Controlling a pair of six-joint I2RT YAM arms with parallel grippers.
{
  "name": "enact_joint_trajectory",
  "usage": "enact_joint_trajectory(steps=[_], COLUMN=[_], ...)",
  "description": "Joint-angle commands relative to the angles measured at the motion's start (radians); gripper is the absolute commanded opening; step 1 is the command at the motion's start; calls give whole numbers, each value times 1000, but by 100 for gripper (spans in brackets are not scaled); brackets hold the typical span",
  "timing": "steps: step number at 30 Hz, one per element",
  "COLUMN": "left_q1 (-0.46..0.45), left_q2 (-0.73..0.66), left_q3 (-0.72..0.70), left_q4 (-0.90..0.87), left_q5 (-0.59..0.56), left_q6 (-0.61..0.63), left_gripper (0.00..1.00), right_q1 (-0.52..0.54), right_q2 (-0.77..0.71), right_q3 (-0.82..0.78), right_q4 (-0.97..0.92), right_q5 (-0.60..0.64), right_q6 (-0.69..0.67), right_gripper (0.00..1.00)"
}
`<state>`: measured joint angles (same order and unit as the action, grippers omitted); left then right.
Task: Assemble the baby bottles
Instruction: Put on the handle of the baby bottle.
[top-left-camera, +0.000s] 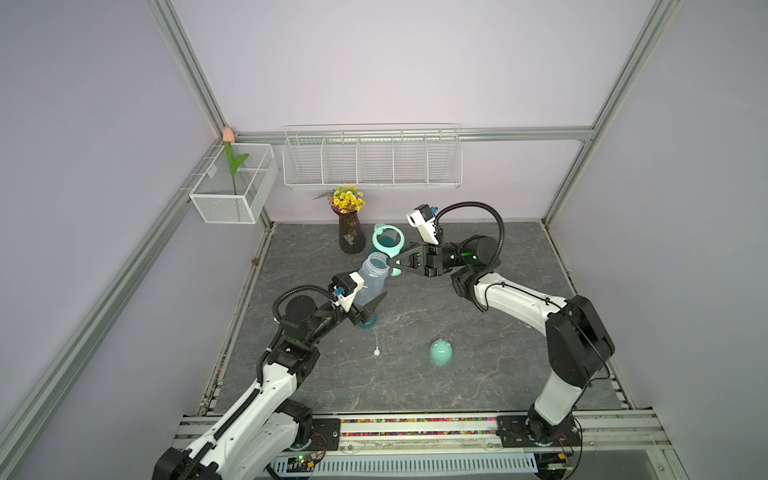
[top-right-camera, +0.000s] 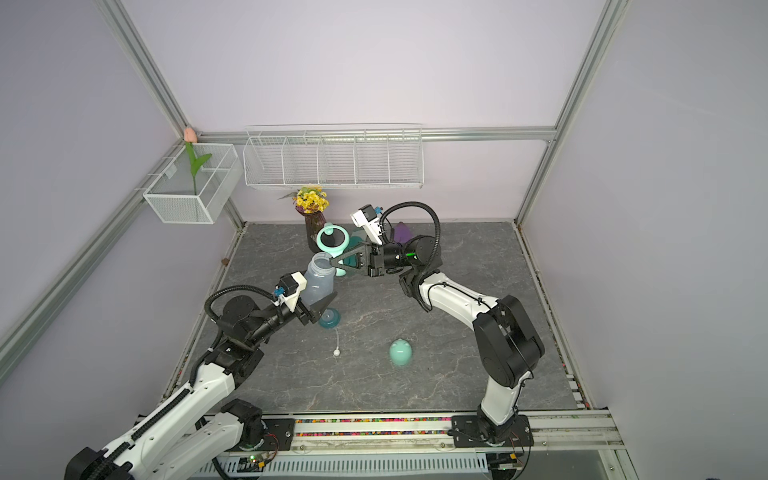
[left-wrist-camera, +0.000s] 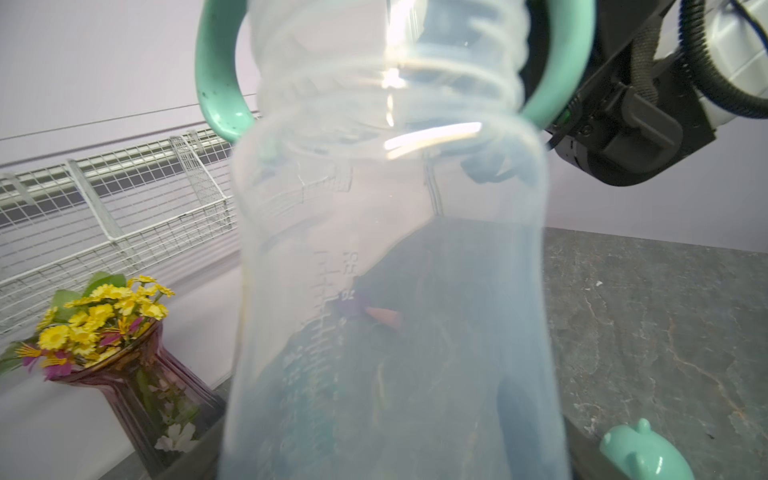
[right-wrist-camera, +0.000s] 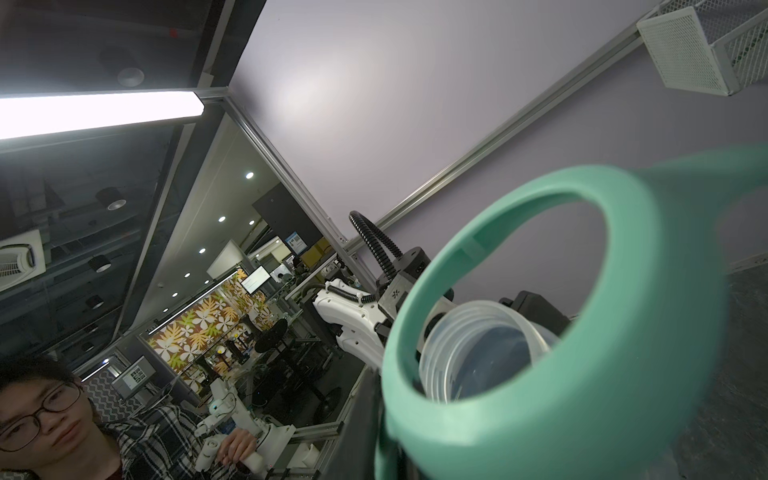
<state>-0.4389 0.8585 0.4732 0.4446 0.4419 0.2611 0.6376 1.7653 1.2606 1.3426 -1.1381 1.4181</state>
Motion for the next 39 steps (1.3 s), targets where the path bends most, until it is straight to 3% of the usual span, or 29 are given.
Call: enact_joint_trajectory(steps=[1, 10, 25, 39], left_q1=[-3, -3, -6, -8], left_q2=[13, 101, 69, 129], left_q3=[26, 76, 97, 142], left_q4=[41, 121, 138, 230], left_q5=[-45, -43, 6, 7], left_q6=[32, 35, 21, -16], left_gripper=[0, 0, 0, 0], right_q1=[11, 50, 56, 72], right_q2=[-17, 3, 36, 50], right_q3=[17, 22, 25, 19], right_q4=[91, 92, 92, 92], right_q5=[5, 10, 26, 39], right_q6=[62, 65, 65, 61], right_gripper=[7, 7, 7, 7])
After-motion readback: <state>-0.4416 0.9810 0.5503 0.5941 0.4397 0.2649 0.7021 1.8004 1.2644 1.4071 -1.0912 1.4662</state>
